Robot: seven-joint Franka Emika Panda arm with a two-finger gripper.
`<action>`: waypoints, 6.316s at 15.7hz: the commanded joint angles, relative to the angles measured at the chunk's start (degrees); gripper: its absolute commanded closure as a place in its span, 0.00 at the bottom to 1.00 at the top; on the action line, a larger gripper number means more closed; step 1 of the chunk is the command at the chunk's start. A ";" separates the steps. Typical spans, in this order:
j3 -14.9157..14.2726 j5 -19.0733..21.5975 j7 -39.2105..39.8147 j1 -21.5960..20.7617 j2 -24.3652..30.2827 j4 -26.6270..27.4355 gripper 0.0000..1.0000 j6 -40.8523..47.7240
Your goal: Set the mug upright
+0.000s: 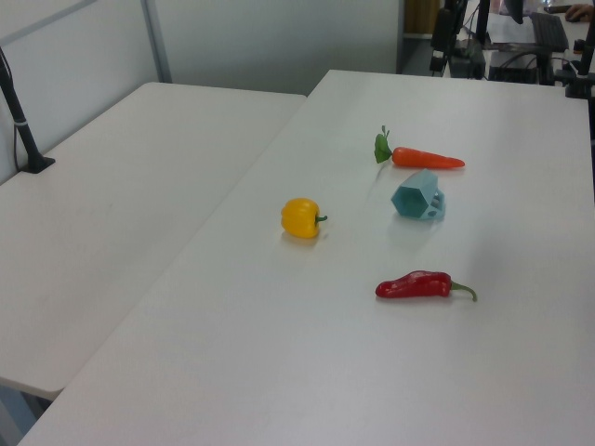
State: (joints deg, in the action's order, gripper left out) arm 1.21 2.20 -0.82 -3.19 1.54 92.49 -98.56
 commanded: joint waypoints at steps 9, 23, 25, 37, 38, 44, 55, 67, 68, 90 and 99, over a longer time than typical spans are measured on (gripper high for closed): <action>0.90 -18.26 -23.06 -9.20 -6.71 1.63 0.00 -4.44; 5.12 -38.13 -36.53 -10.61 -23.59 6.55 0.00 -9.90; 5.03 -39.55 -36.62 -10.35 -25.52 6.91 0.00 -10.51; 0.38 -48.16 -36.27 -8.24 -25.80 12.00 0.00 -9.73; 0.03 -48.25 -36.19 -8.15 -25.80 12.27 0.03 -9.64; -0.06 -47.47 -36.19 -8.06 -25.09 12.27 1.00 -9.20; -0.15 -22.80 -18.45 -4.03 -14.38 10.43 1.00 -8.41; -4.72 4.83 17.42 0.99 -10.50 13.75 1.00 -17.43; -4.72 4.74 17.52 0.99 -10.50 15.33 1.00 -20.94; -4.37 5.01 21.48 0.55 -14.73 20.98 0.00 -33.46; -3.93 4.83 12.26 0.55 -6.99 1.14 0.00 -1.07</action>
State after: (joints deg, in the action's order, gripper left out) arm -2.86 5.90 15.13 -2.34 -7.42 100.52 -111.05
